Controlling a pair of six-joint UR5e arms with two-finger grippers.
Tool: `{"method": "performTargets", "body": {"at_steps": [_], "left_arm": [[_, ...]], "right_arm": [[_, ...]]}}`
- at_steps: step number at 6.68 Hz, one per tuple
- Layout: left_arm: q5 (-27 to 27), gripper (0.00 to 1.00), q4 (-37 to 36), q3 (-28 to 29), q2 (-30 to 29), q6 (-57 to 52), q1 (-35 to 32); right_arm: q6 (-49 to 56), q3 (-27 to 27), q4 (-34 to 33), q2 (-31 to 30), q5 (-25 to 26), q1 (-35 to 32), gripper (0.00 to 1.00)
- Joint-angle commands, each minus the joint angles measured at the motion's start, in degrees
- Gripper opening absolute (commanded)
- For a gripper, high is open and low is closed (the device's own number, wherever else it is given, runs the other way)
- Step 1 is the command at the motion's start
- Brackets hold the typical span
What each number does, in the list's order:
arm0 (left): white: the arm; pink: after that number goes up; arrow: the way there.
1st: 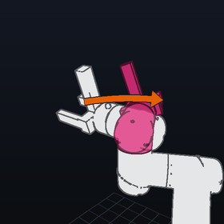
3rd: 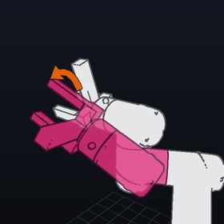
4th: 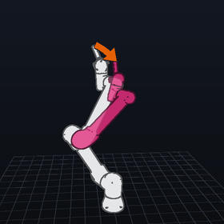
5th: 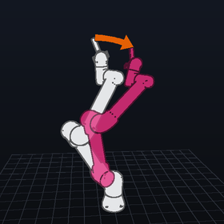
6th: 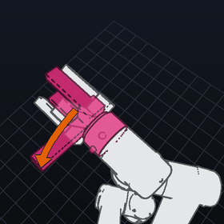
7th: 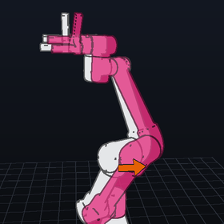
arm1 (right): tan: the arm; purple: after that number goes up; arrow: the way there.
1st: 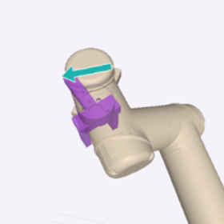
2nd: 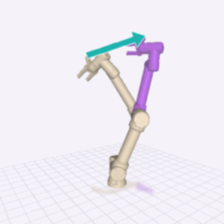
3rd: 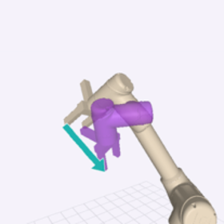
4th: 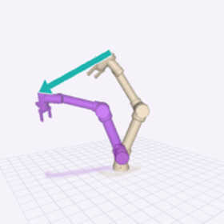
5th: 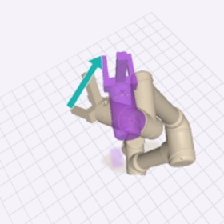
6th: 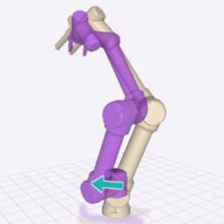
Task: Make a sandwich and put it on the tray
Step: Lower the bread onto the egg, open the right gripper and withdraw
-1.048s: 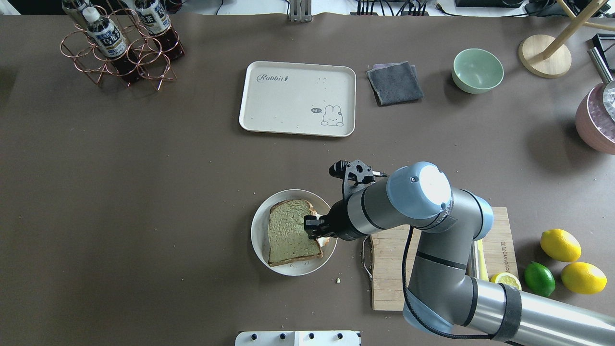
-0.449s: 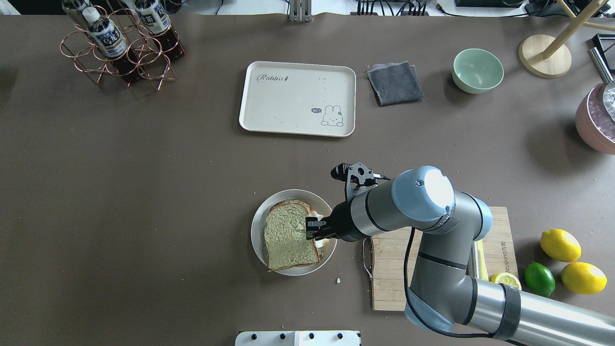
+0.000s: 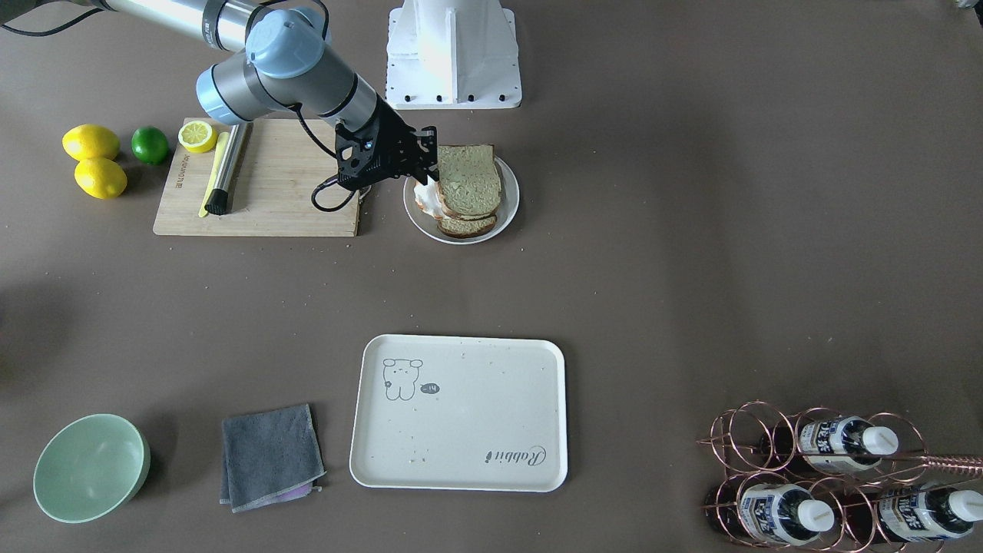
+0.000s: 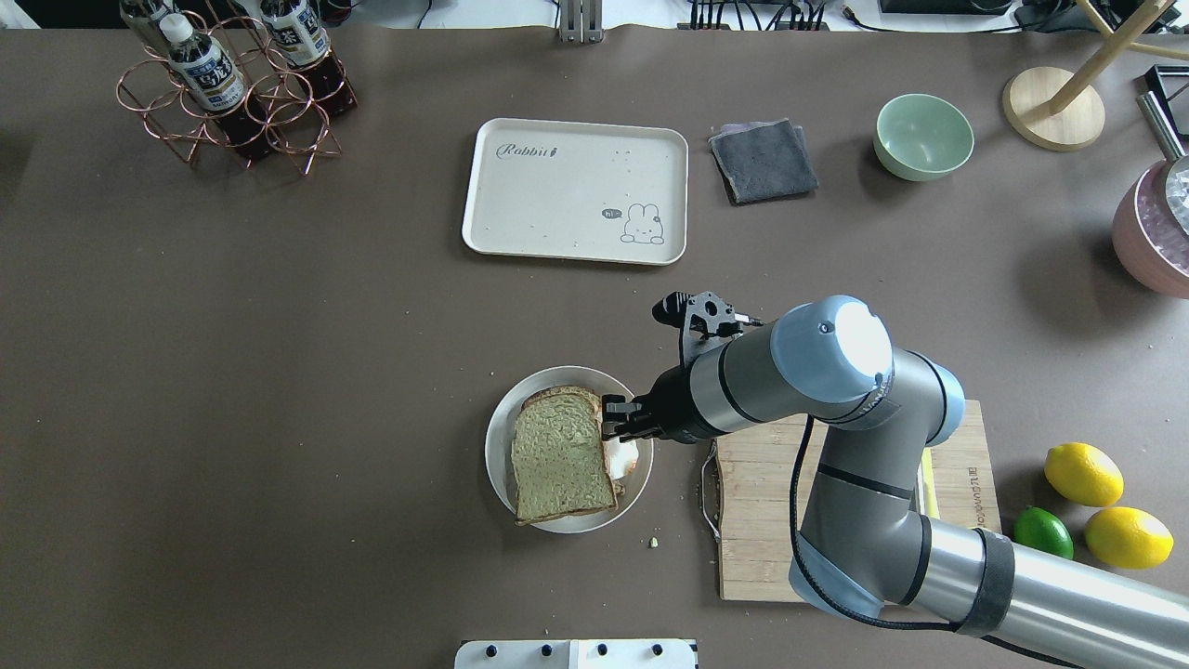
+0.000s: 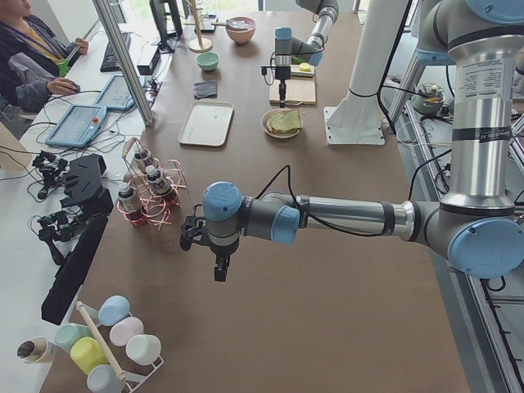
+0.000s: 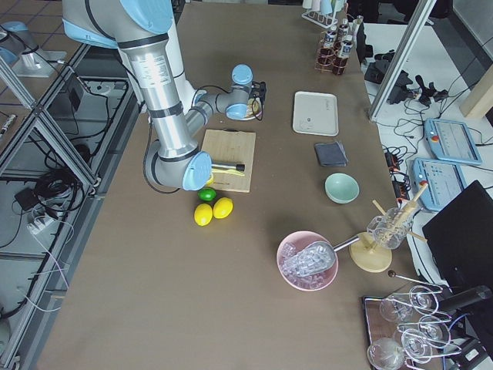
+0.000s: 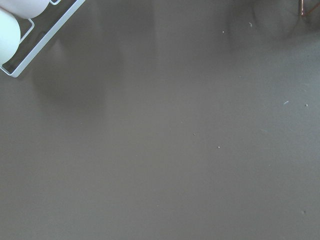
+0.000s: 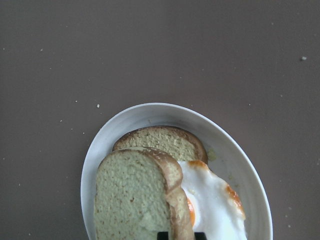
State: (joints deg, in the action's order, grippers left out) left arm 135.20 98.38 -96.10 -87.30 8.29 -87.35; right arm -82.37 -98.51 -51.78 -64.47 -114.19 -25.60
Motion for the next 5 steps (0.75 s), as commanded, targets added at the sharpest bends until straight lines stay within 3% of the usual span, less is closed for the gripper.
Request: {"method": "performTargets", "body": {"at_steps": [1,2,3,5], "left_arm": [[-0.02,0.98,7.90,-0.49,-0.85,14.98,4.77],[-0.63,0.98,18.33,-0.75,-0.86,30.40,12.73],[-0.73,0.98,22.52,-1.10,-2.25,36.13,18.91],[-1.69,0.98,22.47,-4.69,-9.52,48.58,28.49]], "right_arm": [[0.28,-0.45,-2.08,-1.52,-2.77,-6.17,1.00],[2.20,-0.88,-5.93,-1.53,-7.84,-12.13,1.00],[7.61,-2.19,-10.32,-2.23,-9.54,-16.02,1.00],[21.58,-5.01,-20.77,-5.83,-9.65,-22.36,1.00]]}}
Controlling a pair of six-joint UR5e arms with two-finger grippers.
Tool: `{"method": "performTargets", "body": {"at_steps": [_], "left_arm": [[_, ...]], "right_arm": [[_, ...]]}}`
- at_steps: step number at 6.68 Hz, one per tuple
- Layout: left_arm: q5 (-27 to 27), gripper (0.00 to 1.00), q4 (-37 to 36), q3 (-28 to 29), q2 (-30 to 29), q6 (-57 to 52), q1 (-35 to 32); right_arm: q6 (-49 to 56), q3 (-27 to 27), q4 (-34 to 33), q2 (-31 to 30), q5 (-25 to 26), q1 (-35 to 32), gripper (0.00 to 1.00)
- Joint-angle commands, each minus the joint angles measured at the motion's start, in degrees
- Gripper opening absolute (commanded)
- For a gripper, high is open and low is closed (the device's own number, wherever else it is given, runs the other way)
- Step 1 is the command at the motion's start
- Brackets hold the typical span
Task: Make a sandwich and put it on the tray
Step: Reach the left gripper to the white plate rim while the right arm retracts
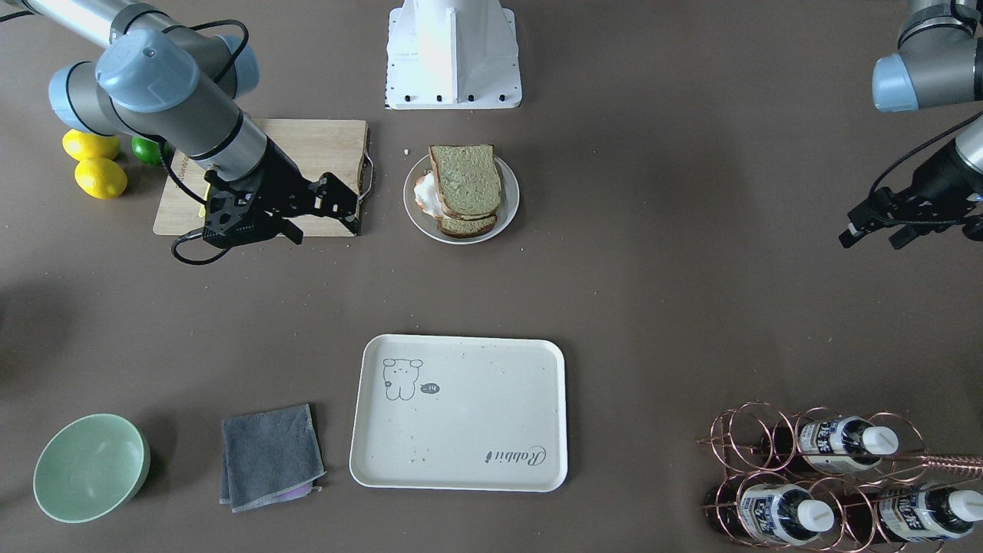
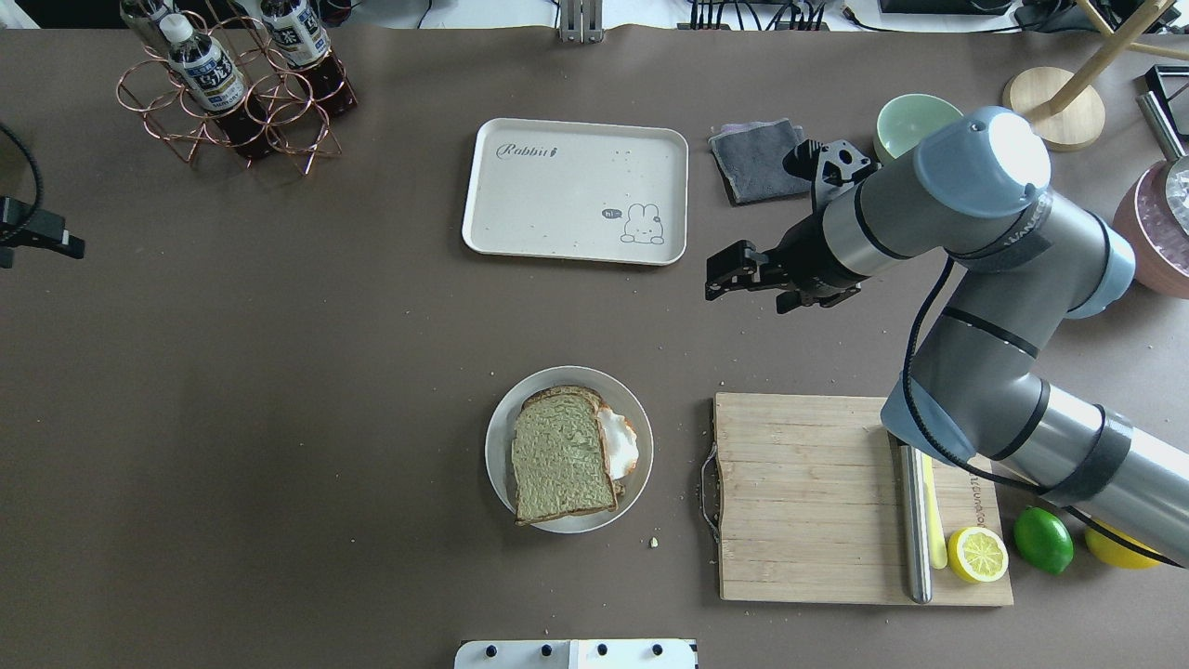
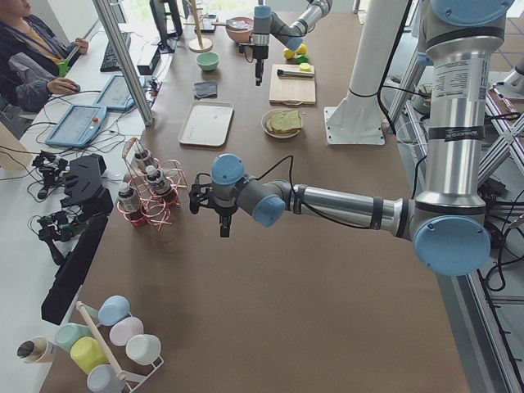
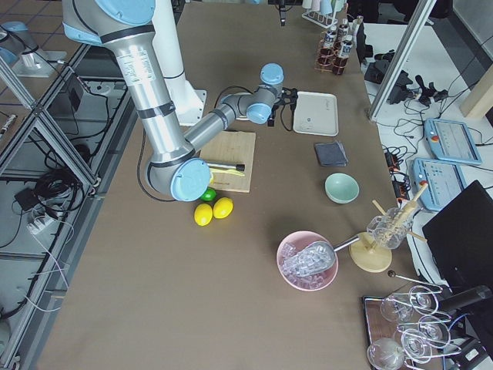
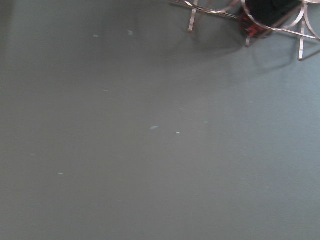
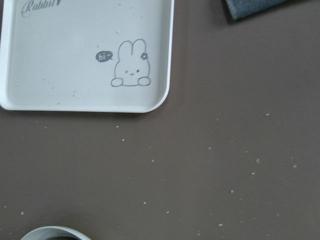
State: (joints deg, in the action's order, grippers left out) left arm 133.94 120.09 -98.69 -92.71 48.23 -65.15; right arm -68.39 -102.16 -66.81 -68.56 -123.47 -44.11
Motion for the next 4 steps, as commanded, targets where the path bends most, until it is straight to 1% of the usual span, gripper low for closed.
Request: {"method": "performTargets", "body": {"at_steps": [1,2,3,4], "left_arm": [[-4.00,0.98,0.67,-4.81,-6.58,15.51,12.97],[-9.26,0.97,-1.94,-6.23,-11.39,22.89,19.56],[-10.18,0.97,-8.84,-7.29,-17.36,26.44,22.50],[-15.67,0.97,-15.61,-7.30,-22.72,29.26,27.83]], "right_arm": [[11.31,-1.64,-7.00,-3.50,-0.54,-6.23,1.00],[12.30,-1.47,-7.88,-4.82,-2.37,-8.69,1.00],[17.62,-1.73,-11.03,-6.14,-3.17,-10.89,1.00],[21.68,-1.73,-11.49,-8.41,-3.18,-12.65,1.00]]}}
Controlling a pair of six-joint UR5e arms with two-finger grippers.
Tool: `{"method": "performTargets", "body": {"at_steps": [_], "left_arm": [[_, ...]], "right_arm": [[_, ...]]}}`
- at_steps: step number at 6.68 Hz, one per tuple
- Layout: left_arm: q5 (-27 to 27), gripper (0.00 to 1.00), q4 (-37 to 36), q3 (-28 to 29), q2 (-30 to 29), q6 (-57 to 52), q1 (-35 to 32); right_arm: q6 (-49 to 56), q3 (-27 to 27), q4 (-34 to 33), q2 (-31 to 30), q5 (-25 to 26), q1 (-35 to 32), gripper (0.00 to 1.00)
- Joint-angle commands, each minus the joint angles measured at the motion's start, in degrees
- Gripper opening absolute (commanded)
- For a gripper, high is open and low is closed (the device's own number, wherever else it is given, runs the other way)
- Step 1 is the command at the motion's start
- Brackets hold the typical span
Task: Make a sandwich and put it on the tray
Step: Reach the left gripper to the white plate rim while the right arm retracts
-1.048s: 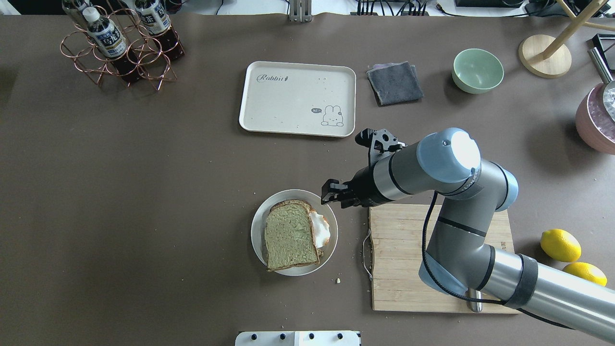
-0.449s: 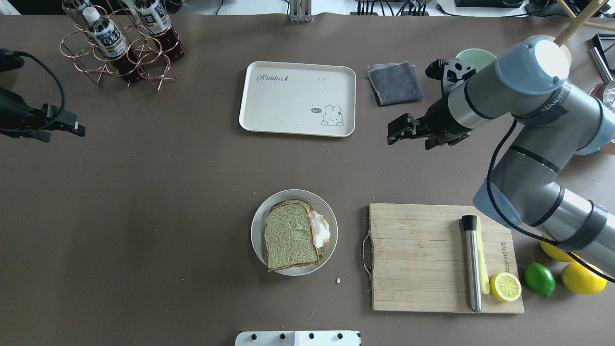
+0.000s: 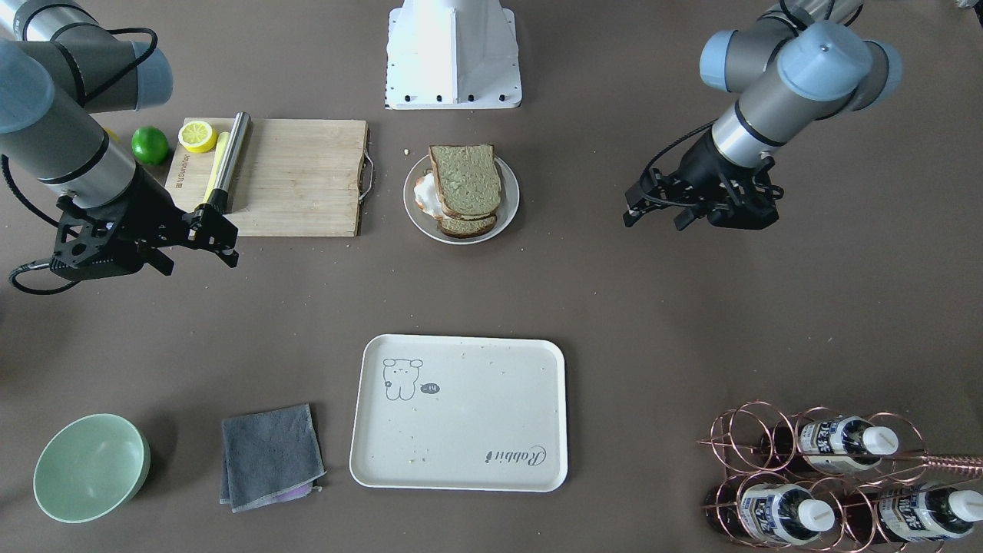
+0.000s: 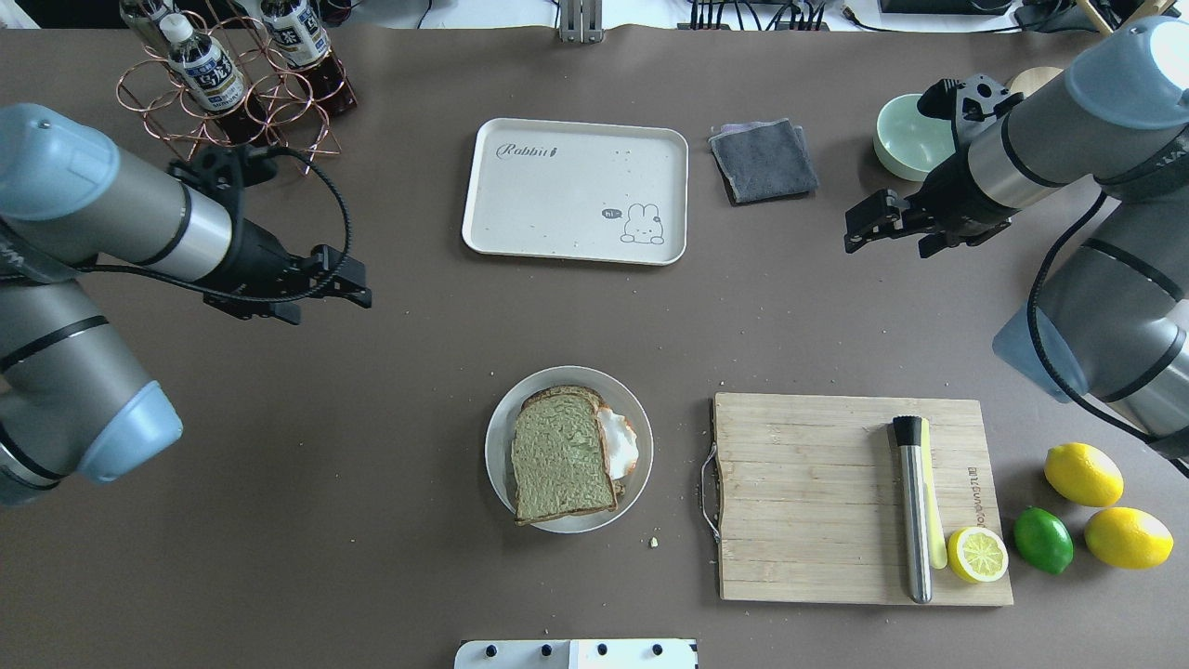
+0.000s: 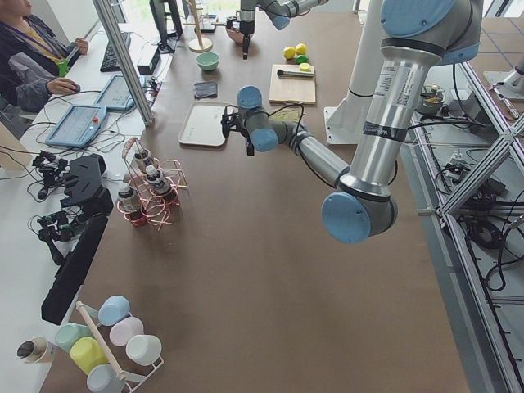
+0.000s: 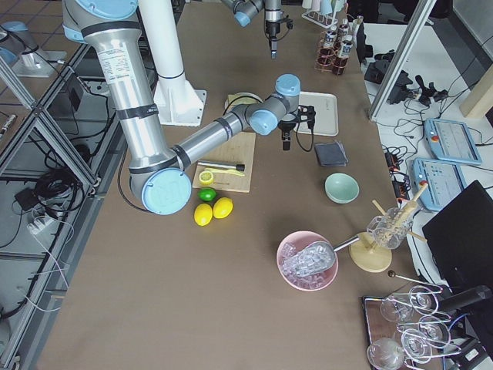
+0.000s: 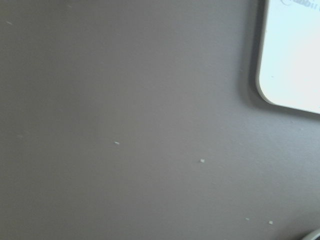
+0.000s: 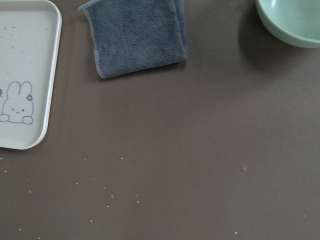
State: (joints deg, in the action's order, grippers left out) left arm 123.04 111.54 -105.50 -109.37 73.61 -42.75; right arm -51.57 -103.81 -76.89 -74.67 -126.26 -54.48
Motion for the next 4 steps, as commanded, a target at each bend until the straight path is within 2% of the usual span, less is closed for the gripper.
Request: {"method": "performTargets", "body": {"at_steps": [1,2,3,4], "left_arm": [[-7.35,0.96,-9.48,-0.15,-7.60,3.91,9.83],[-11.03,0.94,-9.50,0.20,-8.22,4.00,13.88],[-14.55,0.85,-9.07,1.07,-8.14,3.91,17.05],[-15.54,0.80,-9.06,1.60,-8.75,4.00,18.30]], "right_arm": [[5.95,0.10,-1.50,-3.01,-0.40,-2.73,1.00],[6.13,0.27,-1.59,-3.02,-0.40,-3.52,1.00],[6.14,0.62,-1.59,-3.02,-0.40,-3.44,1.00],[6.14,0.71,-1.59,-3.02,-0.40,-3.53,1.00]]}}
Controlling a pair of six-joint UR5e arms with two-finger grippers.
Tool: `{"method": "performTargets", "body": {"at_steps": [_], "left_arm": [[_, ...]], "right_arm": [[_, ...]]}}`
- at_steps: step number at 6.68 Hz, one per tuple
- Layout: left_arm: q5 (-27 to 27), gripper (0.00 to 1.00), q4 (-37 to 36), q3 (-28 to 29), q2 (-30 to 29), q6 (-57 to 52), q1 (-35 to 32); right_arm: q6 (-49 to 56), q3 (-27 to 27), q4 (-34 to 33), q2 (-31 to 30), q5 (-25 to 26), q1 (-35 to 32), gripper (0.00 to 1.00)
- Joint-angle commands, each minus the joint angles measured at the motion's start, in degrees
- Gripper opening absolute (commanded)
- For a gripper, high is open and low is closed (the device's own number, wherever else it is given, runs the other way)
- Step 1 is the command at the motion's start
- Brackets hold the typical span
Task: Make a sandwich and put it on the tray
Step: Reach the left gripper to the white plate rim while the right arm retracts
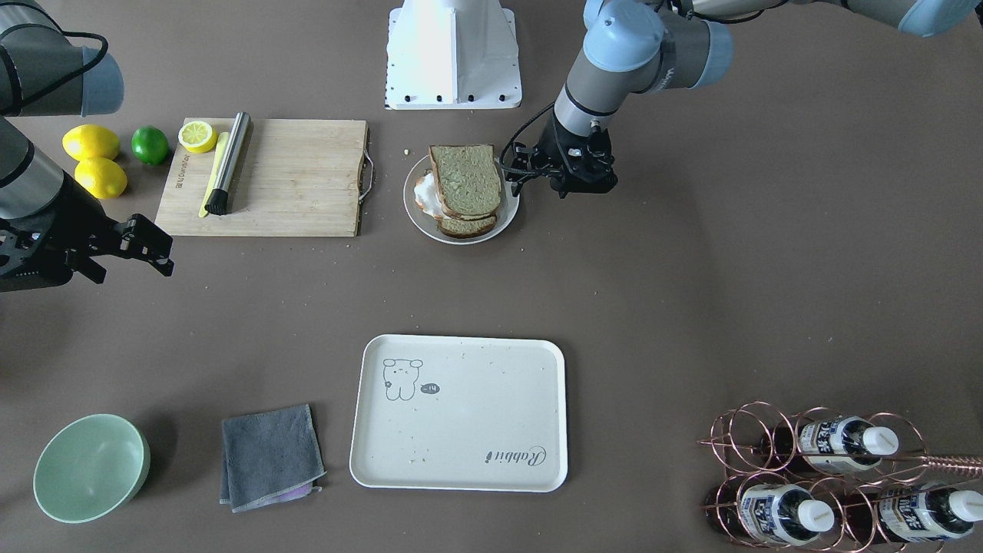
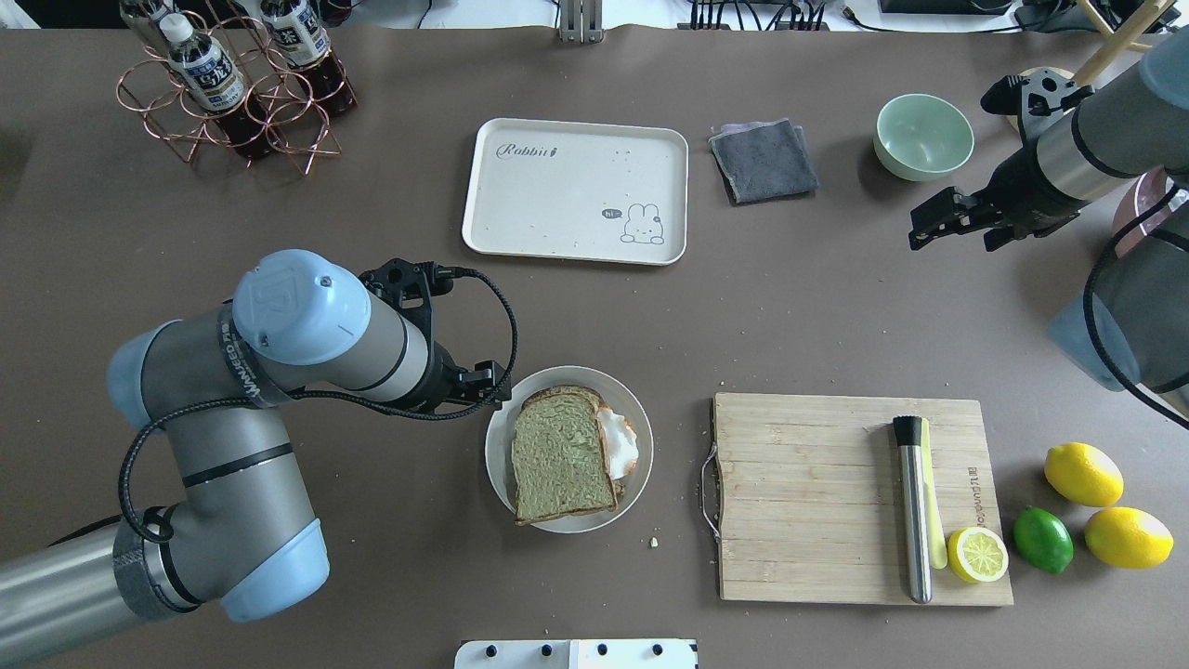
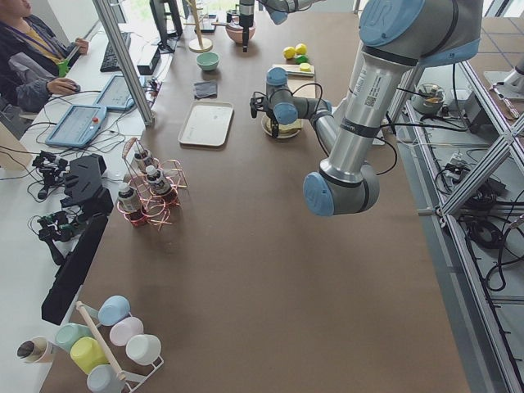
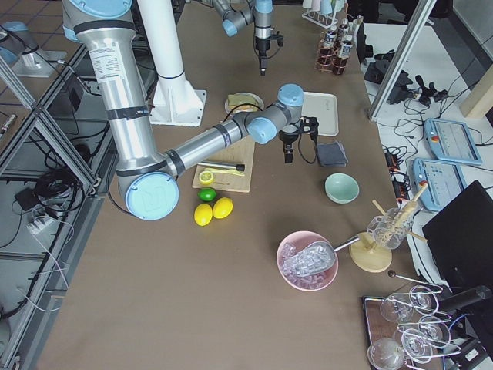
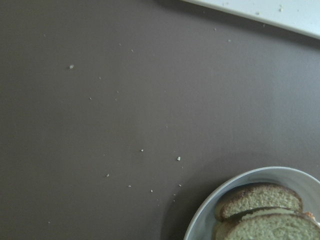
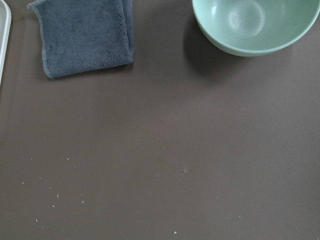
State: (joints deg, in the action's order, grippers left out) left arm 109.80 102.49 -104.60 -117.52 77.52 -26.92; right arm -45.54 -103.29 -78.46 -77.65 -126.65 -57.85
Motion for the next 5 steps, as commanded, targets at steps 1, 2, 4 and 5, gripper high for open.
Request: {"method": "performTargets", "body": {"at_steps": [1,2,4,5], "left_arm": [[-2.75,0.64,0.08,0.45,-0.43,0.09,2.93],[-2.84,0.51,0.43,0.63,0.18,0.00,2.93],[-2.84,0.41,2.27,1.59,0.27,0.17,3.19],[-2.84,0.41,2.36,1.94,0.10,0.17,3.28]], "right_arm": [[0.10,0.20,-0.02,-0.13,0.00,-0.16,1.00],[0.01,0.20,0.06,-0.40,0.08,-0.07,1.00],[0.01,0.02,0.06,-0.66,0.08,-0.07,1.00],[0.01,0.20,0.06,-0.66,0.08,-0.07,1.00]]}}
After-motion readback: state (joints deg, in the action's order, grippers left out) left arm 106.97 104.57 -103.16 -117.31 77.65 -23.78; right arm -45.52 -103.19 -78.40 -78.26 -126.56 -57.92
